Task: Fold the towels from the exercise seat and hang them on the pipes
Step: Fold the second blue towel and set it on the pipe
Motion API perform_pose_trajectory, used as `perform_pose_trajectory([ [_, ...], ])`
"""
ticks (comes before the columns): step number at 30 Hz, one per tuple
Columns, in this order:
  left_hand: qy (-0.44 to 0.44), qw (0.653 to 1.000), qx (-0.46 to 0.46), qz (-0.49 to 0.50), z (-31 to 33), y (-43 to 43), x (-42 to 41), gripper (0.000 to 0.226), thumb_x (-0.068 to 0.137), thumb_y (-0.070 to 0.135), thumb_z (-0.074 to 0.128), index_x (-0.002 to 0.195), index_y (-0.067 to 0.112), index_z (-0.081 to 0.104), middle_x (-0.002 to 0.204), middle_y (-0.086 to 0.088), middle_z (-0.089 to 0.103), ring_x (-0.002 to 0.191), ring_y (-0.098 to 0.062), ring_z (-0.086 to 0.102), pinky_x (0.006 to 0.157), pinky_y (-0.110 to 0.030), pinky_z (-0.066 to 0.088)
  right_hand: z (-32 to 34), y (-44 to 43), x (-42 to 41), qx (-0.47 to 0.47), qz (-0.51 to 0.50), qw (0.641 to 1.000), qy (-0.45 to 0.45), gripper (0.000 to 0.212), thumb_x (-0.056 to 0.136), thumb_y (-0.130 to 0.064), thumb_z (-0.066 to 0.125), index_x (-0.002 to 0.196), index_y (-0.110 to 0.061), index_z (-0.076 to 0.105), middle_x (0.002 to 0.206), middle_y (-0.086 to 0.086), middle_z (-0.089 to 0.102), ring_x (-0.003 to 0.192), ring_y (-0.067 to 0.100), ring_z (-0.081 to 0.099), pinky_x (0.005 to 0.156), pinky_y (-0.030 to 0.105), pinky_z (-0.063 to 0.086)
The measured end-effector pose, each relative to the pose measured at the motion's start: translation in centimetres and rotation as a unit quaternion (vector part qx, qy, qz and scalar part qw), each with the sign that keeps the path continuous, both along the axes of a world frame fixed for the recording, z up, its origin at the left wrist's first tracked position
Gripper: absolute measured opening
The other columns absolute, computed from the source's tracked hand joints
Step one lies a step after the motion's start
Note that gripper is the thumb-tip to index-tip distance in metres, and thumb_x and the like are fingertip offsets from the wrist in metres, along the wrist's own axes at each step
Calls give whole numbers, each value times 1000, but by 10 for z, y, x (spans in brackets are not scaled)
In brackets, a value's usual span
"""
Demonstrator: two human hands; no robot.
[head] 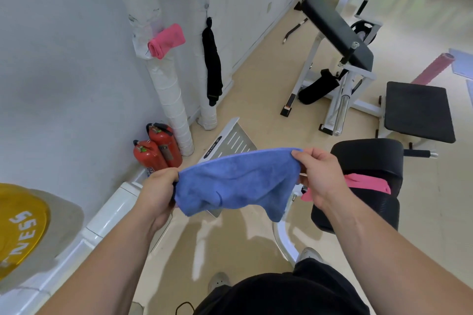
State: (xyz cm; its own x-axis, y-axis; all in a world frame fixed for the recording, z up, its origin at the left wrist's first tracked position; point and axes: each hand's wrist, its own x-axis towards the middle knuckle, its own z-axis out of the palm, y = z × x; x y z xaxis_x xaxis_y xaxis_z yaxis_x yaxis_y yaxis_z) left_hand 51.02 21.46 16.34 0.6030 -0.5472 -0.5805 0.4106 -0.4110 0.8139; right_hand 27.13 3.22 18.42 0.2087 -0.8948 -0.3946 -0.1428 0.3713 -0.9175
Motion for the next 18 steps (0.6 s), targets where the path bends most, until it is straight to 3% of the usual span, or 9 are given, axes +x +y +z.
perform_pose_trajectory([
  [3,58,998,-32,7,6,-6,-16,25,85,-4,41,67,8,52,57,-6,45,45,-16,44,40,-23,41,4,16,17,-51,6,998,21,13,91,-9,67,80,-9,60,72,9,58,64,21,55,57,35,54],
  [6,80,994,-76,-19,13,-12,-34,17,85,-3,46,75,3,57,65,-9,47,54,-16,48,50,-27,49,7,38,34,-77,74,994,34,12,87,-14,68,76,-16,62,66,5,56,63,21,54,70,53,56],
  [9,55,989,-121,-63,17,-17,-53,24,98,-2,46,80,-1,63,66,-7,65,58,-14,62,58,-24,55,10,62,48,-118,141,983,3,13,85,-16,72,75,-13,63,63,1,55,62,18,52,62,42,49],
  [12,25,985,-153,-80,23,-18,-69,31,101,0,48,94,6,77,89,-15,76,80,-25,67,87,-36,56,11,77,55,-142,171,975,5,14,85,-5,74,75,-12,66,63,-5,53,58,9,46,58,21,43],
  [15,36,985,-158,-67,23,-15,-73,32,97,-2,51,97,12,80,106,-22,76,106,-33,71,104,-47,51,10,78,55,-149,181,972,3,9,84,-5,76,79,-10,71,64,-6,56,59,9,48,59,19,44],
  [18,47,983,-164,-62,23,-11,-77,29,100,-5,49,113,4,73,110,-20,76,112,-33,71,108,-50,49,8,77,51,-159,195,968,4,10,83,-5,77,79,-14,73,69,-4,60,62,8,51,61,17,46],
])
